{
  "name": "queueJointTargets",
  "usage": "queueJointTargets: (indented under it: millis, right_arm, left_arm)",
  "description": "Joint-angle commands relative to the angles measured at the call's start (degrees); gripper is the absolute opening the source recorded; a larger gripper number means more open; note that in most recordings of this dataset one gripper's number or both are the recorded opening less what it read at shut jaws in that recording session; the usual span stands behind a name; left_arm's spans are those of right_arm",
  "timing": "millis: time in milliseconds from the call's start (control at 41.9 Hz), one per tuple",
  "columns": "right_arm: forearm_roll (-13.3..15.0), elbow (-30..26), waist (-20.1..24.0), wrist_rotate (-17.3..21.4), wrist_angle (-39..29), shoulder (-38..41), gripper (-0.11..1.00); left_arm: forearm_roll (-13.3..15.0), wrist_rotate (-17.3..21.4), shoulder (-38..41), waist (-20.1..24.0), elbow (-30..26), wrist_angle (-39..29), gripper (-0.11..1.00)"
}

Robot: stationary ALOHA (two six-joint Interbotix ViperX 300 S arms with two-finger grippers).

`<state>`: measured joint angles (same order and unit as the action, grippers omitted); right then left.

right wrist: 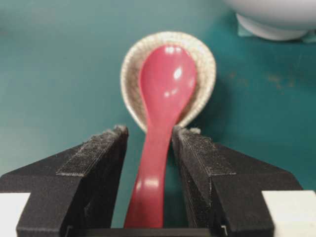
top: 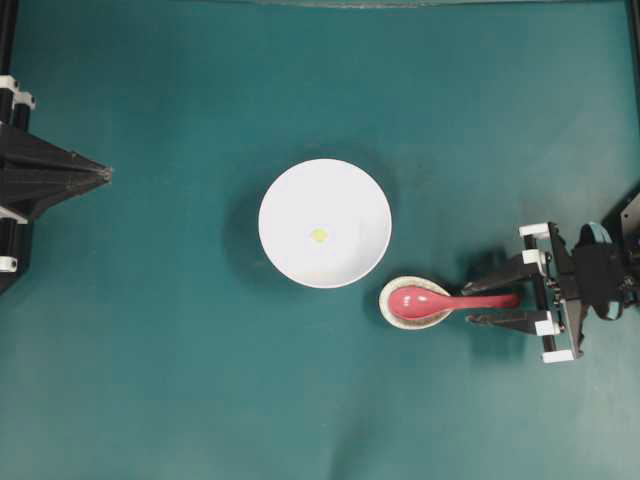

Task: Scoop the yellow hexagonal prism block from the bowl with a spoon using the right arm.
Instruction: 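Close the right gripper on the pink spoon handle and lift it, then carry the spoon with the right gripper over the white bowl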

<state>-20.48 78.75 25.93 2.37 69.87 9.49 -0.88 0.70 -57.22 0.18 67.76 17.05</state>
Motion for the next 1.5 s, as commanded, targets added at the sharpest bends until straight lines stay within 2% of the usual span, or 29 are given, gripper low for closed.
queueJointTargets:
  millis: [0,406,620,716,811,1026,1265,1479]
  right_arm:
    - [-0.44,-0.62,0.18,0.18,-0.35,-0.44,0.5]
    - [-2.11,-0.79,0.18,0.18,-1.14,-0.26,0.49]
    - [-2.11,-0.79,0.18,0.26,-2.29,-0.26,0.48]
    - [-2.11,-0.97,0.18,0.26,-2.37,-0.35,0.4]
    - [-2.2,-1.05,0.18,0.44,-1.93,-0.62,0.22]
    - [-2.2,-1.49,0.18,0.88,-2.81,-3.87,0.21]
    - [-2.2,-2.37,-0.88,0.44,-8.53,-11.6,0.21]
    - [-2.2,-5.01,-5.8,-1.05,-21.45,-20.83,0.21]
  left_arm:
    - [-0.18,0.0,0.35,0.0,-1.49,0.62,0.0]
    - [-0.18,0.0,0.35,0.0,-1.49,0.26,0.0]
    - [-0.18,0.0,0.35,0.0,-1.49,0.09,0.0]
    - [-0.18,0.0,0.35,0.09,-1.49,0.09,0.0]
    - [-0.18,0.0,0.35,0.09,-1.49,0.09,0.0]
    - [-0.18,0.0,0.35,0.09,-1.49,-0.79,0.0]
    - [-0.18,0.0,0.35,0.0,-1.49,-1.41,0.0]
    - [-0.18,0.0,0.26,0.09,-1.49,-1.67,0.0]
